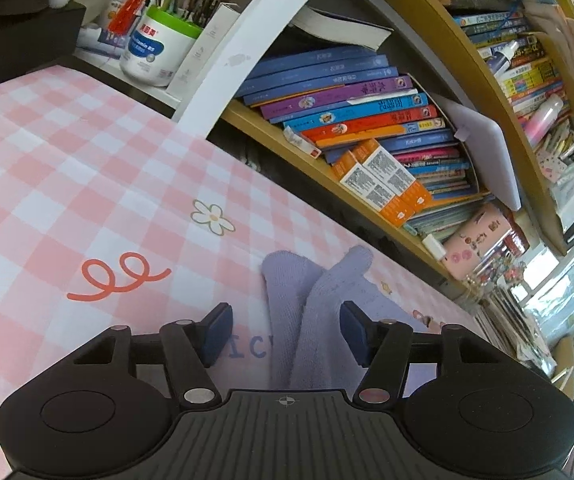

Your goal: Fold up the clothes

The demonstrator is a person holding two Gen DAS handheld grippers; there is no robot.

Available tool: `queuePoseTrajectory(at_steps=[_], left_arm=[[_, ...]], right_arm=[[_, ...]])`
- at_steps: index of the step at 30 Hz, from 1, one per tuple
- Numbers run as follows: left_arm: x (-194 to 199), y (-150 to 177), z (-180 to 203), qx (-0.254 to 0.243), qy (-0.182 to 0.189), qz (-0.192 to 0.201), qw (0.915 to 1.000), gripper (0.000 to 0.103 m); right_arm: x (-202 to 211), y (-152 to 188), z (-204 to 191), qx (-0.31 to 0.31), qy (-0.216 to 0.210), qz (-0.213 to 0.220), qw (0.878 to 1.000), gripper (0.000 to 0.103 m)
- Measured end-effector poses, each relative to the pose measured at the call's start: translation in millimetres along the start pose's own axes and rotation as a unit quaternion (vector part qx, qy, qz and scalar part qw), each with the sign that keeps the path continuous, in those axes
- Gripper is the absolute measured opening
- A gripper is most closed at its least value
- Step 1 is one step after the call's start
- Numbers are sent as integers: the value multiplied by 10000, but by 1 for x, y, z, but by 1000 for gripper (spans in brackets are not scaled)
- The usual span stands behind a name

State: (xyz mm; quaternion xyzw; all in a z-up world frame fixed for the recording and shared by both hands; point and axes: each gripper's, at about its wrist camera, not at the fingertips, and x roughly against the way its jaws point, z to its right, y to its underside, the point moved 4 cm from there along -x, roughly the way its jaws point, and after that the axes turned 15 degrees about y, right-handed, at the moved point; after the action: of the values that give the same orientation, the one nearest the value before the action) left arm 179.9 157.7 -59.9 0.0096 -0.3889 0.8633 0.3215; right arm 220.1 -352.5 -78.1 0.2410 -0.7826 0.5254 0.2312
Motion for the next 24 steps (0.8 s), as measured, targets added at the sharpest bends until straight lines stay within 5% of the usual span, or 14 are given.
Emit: queuePoseTrajectory(at_steps=[4,9,12,13,14,17,24], left_arm=[[3,-2,0,68,167,105,9998,62],[-4,0,0,16,66,-54,10000,62],[-8,3,2,-62,127,-160,9998,59],[-9,3,3,-78,127,-189,9997,56],[-10,4,2,-69,123,-236,9996,45],[-9,3,-2,57,107,-248,9996,33],[11,-8,-23,392,-85,95,9991,34]], right_arm=[[7,-5,9,-478,-792,-86,9957,71],[4,1,-13,-3,-769,-220,9968,73],[1,6,-25,291,-562,-263,9976,59],[-1,8,-26,278,-602,-327,9973,37],[-4,11,-26,242,-678,-404,9966,29],[-4,13,-31,201,-701,-388,9966,23],[-3,22,-56,212,-1080,-516,9926,21]])
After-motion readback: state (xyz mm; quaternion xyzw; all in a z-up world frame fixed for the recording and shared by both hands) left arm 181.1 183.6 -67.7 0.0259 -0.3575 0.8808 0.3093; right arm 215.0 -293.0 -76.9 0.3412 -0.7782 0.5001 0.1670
